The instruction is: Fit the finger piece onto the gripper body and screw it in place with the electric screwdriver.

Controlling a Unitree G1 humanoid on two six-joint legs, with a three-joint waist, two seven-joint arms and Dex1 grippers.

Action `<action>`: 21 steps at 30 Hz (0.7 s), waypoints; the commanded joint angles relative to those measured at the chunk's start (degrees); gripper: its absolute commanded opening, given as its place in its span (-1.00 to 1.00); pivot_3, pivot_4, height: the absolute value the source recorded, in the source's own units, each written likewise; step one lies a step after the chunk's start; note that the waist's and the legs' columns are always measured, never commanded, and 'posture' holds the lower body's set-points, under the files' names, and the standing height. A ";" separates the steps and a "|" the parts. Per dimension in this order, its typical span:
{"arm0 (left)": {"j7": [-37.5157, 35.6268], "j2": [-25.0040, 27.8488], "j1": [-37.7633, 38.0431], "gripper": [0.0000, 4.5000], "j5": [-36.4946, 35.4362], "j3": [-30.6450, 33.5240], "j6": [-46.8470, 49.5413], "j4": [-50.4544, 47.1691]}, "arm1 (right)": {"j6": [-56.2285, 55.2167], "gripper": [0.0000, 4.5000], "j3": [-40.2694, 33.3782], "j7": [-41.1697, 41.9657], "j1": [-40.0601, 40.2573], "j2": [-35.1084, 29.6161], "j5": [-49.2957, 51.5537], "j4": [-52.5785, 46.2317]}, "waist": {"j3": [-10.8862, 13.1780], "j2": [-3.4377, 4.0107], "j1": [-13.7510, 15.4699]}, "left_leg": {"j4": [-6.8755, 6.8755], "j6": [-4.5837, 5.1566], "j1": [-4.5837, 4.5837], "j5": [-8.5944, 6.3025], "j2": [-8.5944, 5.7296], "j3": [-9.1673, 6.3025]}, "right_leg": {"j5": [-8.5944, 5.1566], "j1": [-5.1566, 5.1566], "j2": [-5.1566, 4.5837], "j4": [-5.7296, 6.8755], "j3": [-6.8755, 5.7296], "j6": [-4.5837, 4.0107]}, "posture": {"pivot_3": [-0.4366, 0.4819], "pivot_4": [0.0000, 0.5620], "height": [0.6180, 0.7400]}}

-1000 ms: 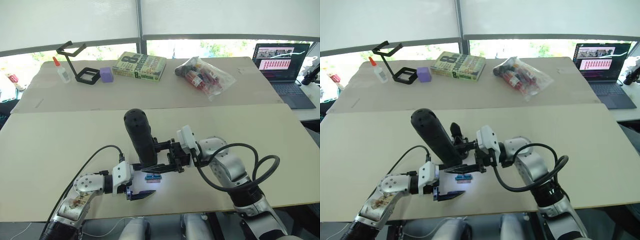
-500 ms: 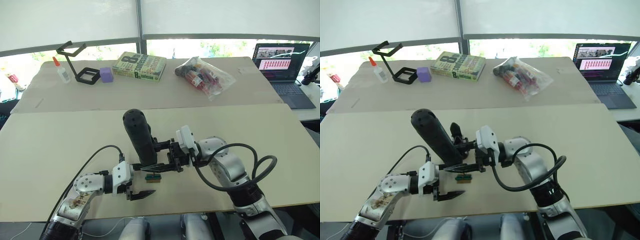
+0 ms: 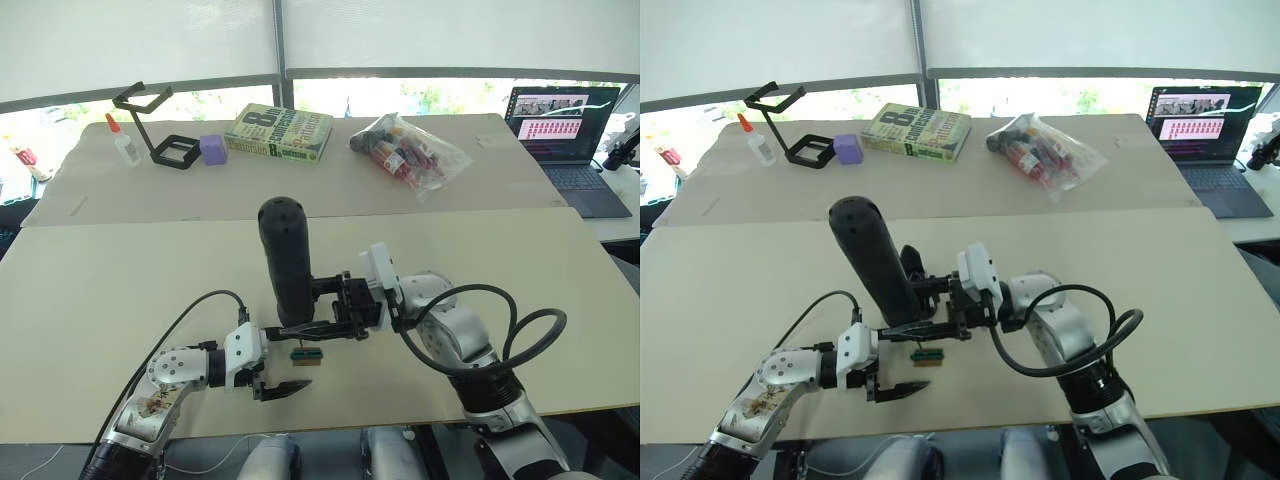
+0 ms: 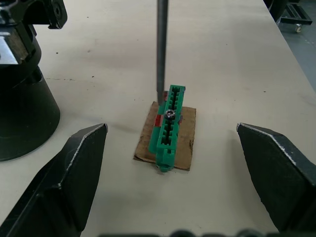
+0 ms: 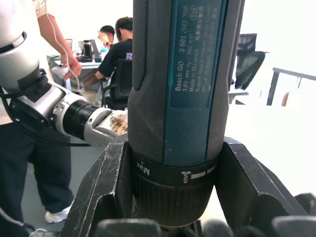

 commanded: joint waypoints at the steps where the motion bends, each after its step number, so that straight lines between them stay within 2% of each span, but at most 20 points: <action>1: -0.14 -0.79 0.60 0.97 0.09 -1.93 0.58 0.74 | -0.29 -0.13 -0.54 0.08 -0.28 0.37 1.17 -2.44 | 0.00 0.00 0.01 | 0.00 0.00 0.00 0.00 0.00 0.00 | 0.00 0.00 0.00 0.00 0.00 0.00 | -0.05 -0.47 1.00; 21: -0.16 -1.26 0.64 0.97 0.31 -2.26 0.69 0.66 | -0.28 -0.13 0.26 -0.53 0.44 -0.54 0.57 -3.10 | 0.00 0.00 0.09 | 0.01 0.00 0.00 0.00 -0.01 0.00 | 0.00 0.01 -0.01 0.00 0.00 0.00 | -0.05 -0.47 1.00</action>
